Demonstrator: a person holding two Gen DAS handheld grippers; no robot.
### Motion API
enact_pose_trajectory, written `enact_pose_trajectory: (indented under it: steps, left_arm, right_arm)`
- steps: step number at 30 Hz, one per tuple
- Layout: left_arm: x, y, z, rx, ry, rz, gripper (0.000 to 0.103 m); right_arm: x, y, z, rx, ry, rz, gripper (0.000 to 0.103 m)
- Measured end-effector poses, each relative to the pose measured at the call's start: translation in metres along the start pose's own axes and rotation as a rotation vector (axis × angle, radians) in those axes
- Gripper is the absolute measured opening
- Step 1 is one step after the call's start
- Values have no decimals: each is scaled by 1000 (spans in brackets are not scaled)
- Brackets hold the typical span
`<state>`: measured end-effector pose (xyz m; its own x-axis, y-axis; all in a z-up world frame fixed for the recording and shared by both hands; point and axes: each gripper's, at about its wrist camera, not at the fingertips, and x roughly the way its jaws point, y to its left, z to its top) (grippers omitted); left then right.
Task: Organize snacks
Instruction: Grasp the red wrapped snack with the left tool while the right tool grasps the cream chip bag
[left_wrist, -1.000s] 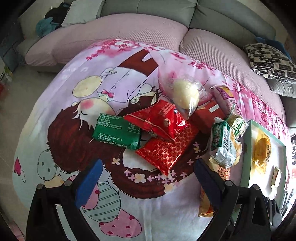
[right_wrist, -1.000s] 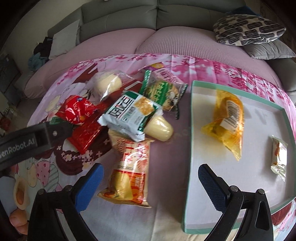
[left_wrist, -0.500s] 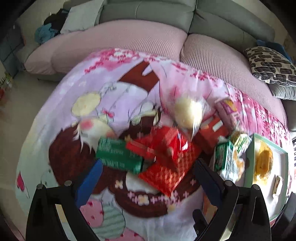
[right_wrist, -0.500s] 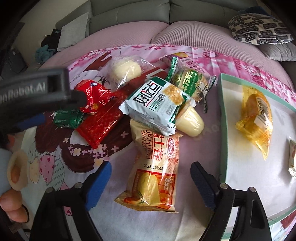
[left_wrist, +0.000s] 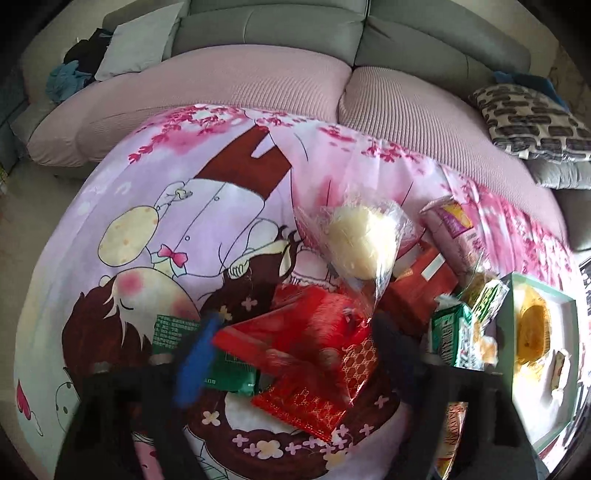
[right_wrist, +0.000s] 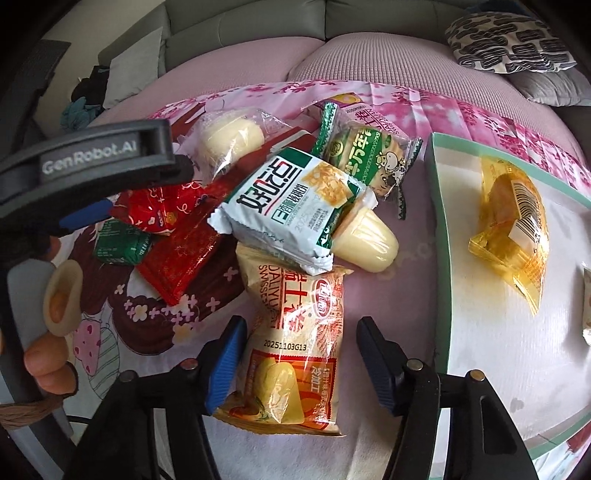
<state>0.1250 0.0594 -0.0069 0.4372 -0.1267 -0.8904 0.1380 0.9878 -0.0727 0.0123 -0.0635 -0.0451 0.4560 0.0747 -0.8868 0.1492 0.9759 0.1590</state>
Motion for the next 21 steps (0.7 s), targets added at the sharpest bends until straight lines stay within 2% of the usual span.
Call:
enact_pose_trajectory:
  steps: [4,7,9,14,21]
  left_arm:
    - [-2,-1,-2,3,1,3,67]
    - [-5,-4,-5,-3,9,20,64]
    - [-7,-6,-6,-3,8,31,63]
    - [-14,-10,-15,-10,21,41,62]
    - [-20,-5,-25,-94,53,3,62]
  right_arm:
    - [2,-2,2,-3,-4,-3,64]
    - [-1,0,0,-6,-8,2,57]
    - [-3,2,-1,-20,-10,1,51]
    - [-10,1,-6,-18,-16,6,43]
    - [-21,-6,-9,-8,-37,22,39]
